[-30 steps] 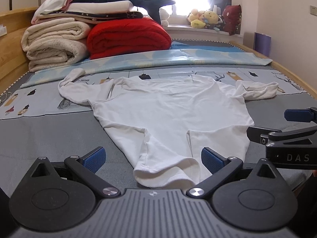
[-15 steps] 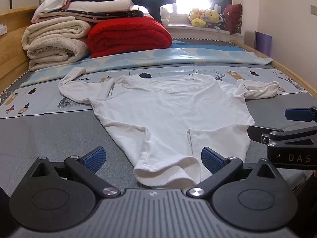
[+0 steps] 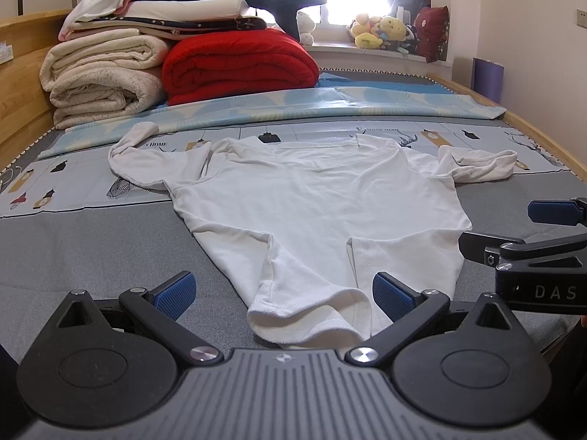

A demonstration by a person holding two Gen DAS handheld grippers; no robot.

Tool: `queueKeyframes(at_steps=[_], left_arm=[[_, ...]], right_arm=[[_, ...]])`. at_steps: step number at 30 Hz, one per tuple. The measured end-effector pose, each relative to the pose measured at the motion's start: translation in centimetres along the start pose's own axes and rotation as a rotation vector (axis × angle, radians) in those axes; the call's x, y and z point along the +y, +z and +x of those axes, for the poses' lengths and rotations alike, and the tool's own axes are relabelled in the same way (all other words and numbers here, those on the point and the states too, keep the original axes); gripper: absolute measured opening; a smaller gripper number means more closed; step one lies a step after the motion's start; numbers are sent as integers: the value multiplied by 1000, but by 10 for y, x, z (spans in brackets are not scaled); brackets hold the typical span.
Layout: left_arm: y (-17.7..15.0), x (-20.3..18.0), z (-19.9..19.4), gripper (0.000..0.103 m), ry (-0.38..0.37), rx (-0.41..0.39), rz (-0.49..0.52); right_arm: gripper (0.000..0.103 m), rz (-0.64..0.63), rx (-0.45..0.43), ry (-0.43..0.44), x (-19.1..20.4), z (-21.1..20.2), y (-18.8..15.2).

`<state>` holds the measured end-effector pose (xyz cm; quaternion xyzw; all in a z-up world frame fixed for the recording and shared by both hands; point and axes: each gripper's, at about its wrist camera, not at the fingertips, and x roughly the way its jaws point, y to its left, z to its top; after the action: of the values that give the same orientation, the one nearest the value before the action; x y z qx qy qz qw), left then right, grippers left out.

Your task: Fold small clothes

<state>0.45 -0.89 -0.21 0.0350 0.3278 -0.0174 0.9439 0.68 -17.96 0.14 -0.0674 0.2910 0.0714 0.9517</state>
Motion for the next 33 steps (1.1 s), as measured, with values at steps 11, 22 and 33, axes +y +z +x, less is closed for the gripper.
queueKeyframes(at_steps=[11, 22, 33], left_arm=[[0, 0, 1, 103, 0, 2, -1], [25, 28, 2, 46, -91, 25, 14], [78, 96, 84, 41, -188, 104, 146]], right_arm=[[92, -1, 1, 0, 0, 0, 0], [69, 139, -55, -58, -37, -6, 17], [48, 201, -9, -51, -156, 72, 74]])
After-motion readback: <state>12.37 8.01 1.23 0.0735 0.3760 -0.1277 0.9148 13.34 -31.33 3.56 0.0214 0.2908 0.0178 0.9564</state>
